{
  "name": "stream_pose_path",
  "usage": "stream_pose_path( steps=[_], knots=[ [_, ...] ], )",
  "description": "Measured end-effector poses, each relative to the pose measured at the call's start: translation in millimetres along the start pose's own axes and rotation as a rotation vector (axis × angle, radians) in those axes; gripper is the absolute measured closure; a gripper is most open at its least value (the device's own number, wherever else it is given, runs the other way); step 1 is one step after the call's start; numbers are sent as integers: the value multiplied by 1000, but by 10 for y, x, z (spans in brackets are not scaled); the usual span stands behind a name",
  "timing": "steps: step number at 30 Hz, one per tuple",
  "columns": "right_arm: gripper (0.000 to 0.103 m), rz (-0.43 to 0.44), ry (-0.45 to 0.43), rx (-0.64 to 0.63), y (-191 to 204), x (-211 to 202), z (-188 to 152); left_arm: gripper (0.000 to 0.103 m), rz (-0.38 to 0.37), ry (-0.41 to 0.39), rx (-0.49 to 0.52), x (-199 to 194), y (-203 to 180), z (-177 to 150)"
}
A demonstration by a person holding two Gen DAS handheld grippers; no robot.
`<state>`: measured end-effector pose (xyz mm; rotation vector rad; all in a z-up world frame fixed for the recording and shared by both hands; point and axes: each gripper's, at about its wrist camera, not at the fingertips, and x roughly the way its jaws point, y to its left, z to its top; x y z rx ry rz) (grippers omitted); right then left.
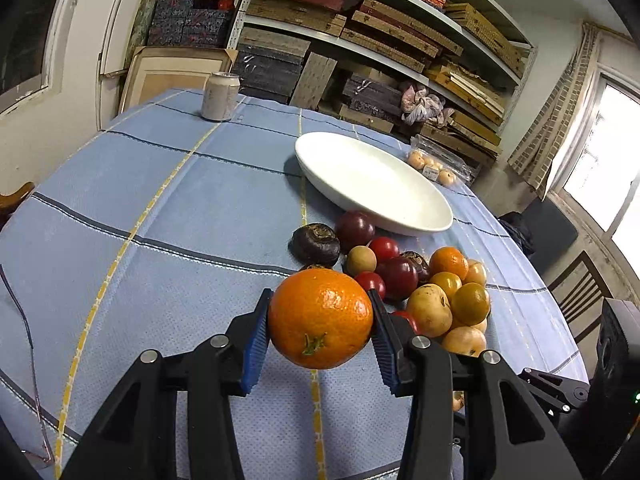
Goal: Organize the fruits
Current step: 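Carry the orange with the left gripper onto the white plate while the right places its fruit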
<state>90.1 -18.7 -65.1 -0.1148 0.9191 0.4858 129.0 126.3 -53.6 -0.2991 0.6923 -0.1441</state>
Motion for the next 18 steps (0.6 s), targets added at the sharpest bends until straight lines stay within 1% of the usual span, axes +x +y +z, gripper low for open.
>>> stream_pose_path(
  steps=[2, 5, 10, 13, 15, 17, 18],
  knots=[
    [63, 30, -10, 7, -16, -67, -25, 57, -6, 4, -5, 6, 16, -3],
    [63, 46, -43, 5, -56, -206, -26, 57, -8, 12, -10, 20, 24, -1],
    [63, 74, -115, 32, -282, -473, 65, 57, 22, 17, -15, 24, 9, 42],
    [63, 80, -175, 57, -588, -636, 335, 57, 18, 30, -10, 24, -49, 230],
    [63, 73, -211, 64, -780, -682, 564, 57, 51, 10, 16, 35, -143, 457],
    [63, 71, -237, 87, -1003, -641, 865, 57, 68, -12, 44, 97, -267, 689],
    [63, 75, -236, 102, -1119, -567, 1027, 57, 74, -20, 57, 167, -347, 822]
  ],
)
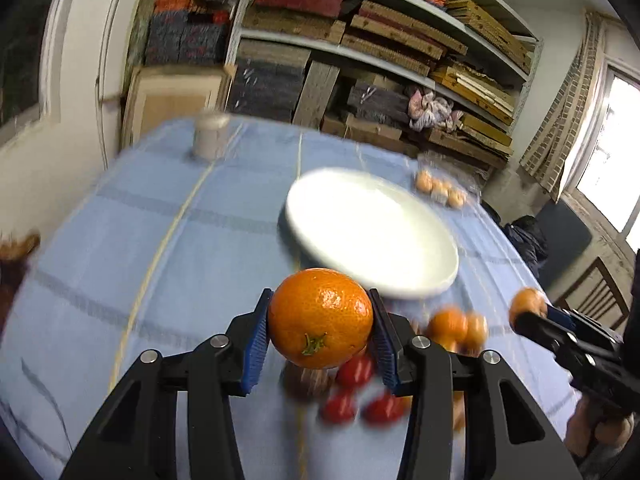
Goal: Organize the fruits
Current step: 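Carry the orange with the left gripper onto the white plate while the right places its fruit, then grasp the dark brown round fruit with the left gripper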
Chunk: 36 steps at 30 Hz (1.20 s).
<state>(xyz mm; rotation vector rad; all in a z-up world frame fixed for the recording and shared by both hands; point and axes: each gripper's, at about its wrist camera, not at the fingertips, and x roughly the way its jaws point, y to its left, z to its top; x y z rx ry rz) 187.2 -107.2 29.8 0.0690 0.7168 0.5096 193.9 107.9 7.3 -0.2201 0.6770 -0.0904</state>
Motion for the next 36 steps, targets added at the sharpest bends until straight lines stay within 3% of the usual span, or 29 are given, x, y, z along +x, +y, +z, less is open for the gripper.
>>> stream_pose_path(
  steps=[4, 9, 16, 18, 22, 24, 26, 32, 36],
  knots=[
    [63, -2, 55, 11, -239, 520, 339, 56, -3, 23, 35, 455, -302, 356],
    [63, -33, 136, 18, -470, 1106, 450, 56, 20, 129, 42, 1153, -465, 442],
    [57, -70, 137, -35, -544, 1248, 434, 56, 32, 199, 31, 1507, -393, 311],
    [57, -63, 121, -30, -553, 1188, 435, 56, 29, 189, 18, 1486, -354, 332],
    [57, -31, -13, 10, -590, 687, 528, 54, 27, 115, -1, 1168, -284, 432],
    [48, -7, -92, 39, -630, 369, 473, 43, 45, 63, -15, 906, -198, 431],
    [30, -15, -143, 66, -679, 151, 296, 38, 72, 29, -38, 669, -93, 335],
    [30, -22, -166, 167, -845, -116, -346, 38, 122, 33, -36, 257, 64, -218],
    [28, -11, -161, 184, -811, -201, -622, 38, 116, 60, -48, 165, 168, -572]
  ],
)
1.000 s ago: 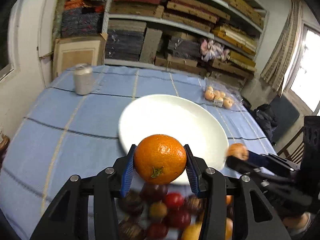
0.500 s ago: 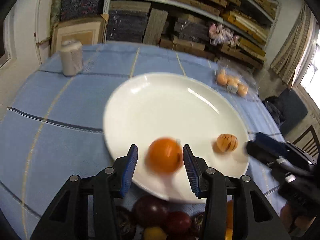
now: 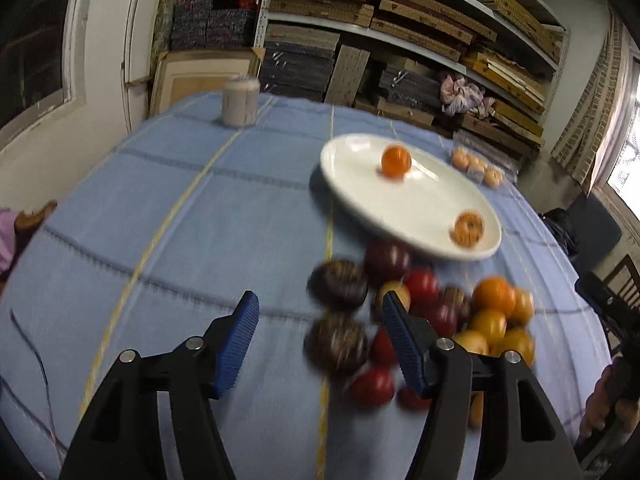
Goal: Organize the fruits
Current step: 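Grasp the dark brown round fruit with the left gripper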
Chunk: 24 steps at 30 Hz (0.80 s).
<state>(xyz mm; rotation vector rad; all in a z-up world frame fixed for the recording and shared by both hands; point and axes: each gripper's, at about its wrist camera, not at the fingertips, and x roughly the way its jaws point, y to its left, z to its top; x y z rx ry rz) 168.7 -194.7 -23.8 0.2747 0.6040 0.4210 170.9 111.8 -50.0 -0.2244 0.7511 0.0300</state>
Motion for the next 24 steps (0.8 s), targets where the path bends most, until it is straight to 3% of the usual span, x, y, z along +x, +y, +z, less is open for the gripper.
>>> stream_pose_path(
  steps=[4, 11, 17, 24],
  knots=[
    [19, -5, -24, -38, 110, -76, -90, 38, 39, 13, -8, 26, 44, -99],
    [16, -9, -27, -33, 113, -96, -121, 37, 70, 23, 92, 87, -145, -177],
    [14, -3, -20, -21, 85, -89, -101, 36, 84, 71, 104, 244, -155, -143],
    [12, 13, -22, -27, 92, -84, -97, 15, 101, 95, 66, 362, -55, -71]
  ],
)
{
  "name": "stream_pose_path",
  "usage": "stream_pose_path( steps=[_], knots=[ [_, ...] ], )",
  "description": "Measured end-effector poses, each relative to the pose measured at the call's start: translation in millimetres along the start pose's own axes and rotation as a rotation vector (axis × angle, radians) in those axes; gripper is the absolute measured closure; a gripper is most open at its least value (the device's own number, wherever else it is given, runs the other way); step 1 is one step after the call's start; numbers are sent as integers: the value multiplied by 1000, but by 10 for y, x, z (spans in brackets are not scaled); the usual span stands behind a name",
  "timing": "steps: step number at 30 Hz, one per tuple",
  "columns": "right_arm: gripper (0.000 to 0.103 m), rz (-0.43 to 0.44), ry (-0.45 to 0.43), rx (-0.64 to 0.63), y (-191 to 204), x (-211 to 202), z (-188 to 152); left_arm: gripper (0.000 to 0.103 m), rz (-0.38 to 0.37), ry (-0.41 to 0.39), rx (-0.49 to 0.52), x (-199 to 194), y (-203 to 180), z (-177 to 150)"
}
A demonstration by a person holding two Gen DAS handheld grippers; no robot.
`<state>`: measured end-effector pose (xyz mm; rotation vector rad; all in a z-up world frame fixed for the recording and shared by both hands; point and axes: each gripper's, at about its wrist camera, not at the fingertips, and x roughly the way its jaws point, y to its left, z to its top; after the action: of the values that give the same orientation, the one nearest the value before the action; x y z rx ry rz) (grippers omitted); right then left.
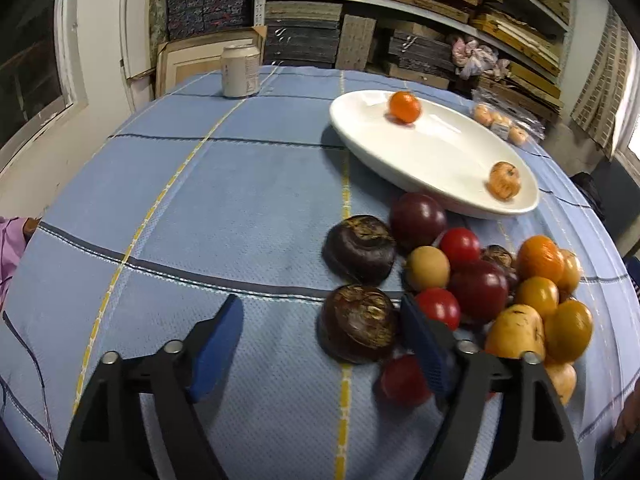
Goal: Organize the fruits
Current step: 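Grasp the dark brown round fruit with the left gripper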
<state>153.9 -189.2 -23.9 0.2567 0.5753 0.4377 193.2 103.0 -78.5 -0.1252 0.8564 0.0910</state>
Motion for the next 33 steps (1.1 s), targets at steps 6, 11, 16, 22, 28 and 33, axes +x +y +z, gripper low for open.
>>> stream_pose_path(
  steps=[6, 11, 16, 22, 28, 33],
  knots=[
    [12, 4, -1, 2, 3, -14, 0, 11, 120, -28, 49, -99, 68, -37],
    [12, 12, 1, -14, 46, -27, -6, 13, 100, -21, 79, -132, 72, -65],
    [12, 19, 5, -29, 72, -20, -9, 17, 10, -23, 89, -123, 10, -61],
    [12, 22, 8, -32, 86, -13, -12, 43, -38, 17, 14, -38, 116, -47],
    [12, 31, 16, -56, 144, 13, -36, 50, -24, 19, 39, -19, 39, -32],
    [12, 53, 14, -107, 255, 7, -67, 60, -48, 11, 30, -24, 66, -27]
  ],
)
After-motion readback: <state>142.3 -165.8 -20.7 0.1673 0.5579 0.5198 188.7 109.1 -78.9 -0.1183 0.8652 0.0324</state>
